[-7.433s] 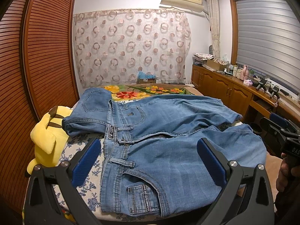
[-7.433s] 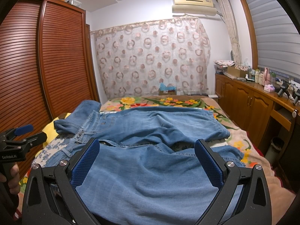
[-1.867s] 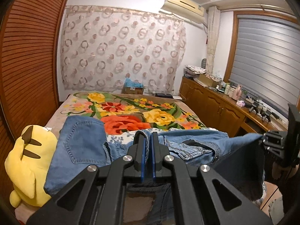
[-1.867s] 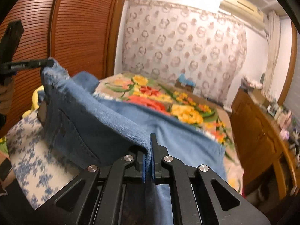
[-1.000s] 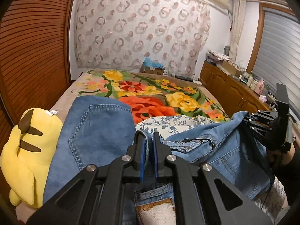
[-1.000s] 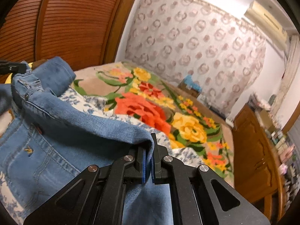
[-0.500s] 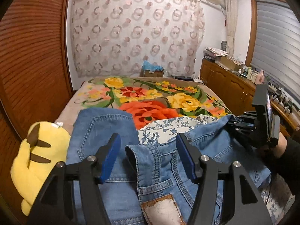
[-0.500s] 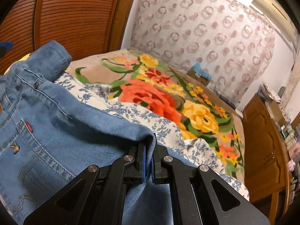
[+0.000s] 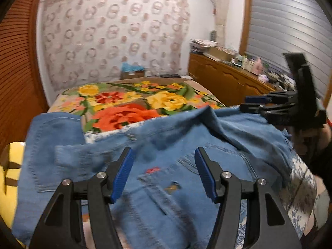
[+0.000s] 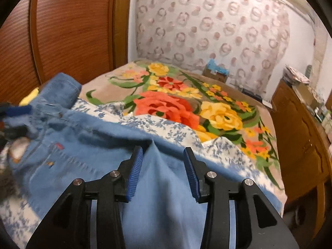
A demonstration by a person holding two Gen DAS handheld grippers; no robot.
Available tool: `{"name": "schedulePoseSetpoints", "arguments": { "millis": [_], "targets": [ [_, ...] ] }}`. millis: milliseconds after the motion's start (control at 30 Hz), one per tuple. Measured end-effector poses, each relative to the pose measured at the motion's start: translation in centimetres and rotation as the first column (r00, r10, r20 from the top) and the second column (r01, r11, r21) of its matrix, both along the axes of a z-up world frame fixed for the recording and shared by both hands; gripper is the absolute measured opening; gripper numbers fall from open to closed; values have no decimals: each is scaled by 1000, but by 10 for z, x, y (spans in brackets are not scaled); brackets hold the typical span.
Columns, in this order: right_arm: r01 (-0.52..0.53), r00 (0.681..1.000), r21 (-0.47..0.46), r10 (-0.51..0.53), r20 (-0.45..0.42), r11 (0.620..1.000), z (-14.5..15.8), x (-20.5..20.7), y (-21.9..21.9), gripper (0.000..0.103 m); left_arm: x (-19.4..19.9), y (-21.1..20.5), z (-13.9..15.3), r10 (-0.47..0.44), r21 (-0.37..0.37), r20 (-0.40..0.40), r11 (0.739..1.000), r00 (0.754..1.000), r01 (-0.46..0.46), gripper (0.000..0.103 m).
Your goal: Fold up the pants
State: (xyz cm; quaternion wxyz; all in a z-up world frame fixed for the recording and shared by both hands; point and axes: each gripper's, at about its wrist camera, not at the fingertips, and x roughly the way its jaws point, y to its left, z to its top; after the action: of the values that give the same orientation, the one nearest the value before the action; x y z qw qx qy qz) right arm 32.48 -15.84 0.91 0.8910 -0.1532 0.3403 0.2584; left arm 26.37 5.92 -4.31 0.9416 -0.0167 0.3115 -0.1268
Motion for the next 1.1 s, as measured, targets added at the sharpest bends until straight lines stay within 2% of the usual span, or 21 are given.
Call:
{"name": "schedulePoseSetpoints", "arguments": {
  "millis": [200,367,600,767,900,967,1033,1100],
  "targets": [
    [77,996,4,-77,-47,997,-9,-56,-40,41,-4,-25,-11,-83,29,-14,996,996,83,60],
    [129,988,-6,-129,-90,992,-21,-88,-54,41,-10,-35,-15,-124,60,-26,990,992,126,60],
    [161,979,-5,-161,-124,987,-33,-112,-61,41,-13,-35,-15,-135,51,-33,989,990,137,60],
    [145,978,-14,-146,-150,989,-45,-123,-56,41,-13,-35,-19,-132,58,-42,989,990,134,60],
    [134,979,-77,-144,-147,988,-56,-126,-52,40,-11,-34,-22,-126,57,-47,990,991,129,60],
    [131,978,-89,-144,-153,987,-59,-124,-56,21,-10,-34,-22,-122,58,-49,991,991,124,60],
    [129,978,-95,-143,-149,987,-57,-120,-62,7,-10,-32,-23,-115,55,-49,991,992,118,60],
    [140,981,-102,-152,-120,985,-49,-116,-67,2,-9,-31,-24,-107,53,-49,992,993,110,60]
  ]
}}
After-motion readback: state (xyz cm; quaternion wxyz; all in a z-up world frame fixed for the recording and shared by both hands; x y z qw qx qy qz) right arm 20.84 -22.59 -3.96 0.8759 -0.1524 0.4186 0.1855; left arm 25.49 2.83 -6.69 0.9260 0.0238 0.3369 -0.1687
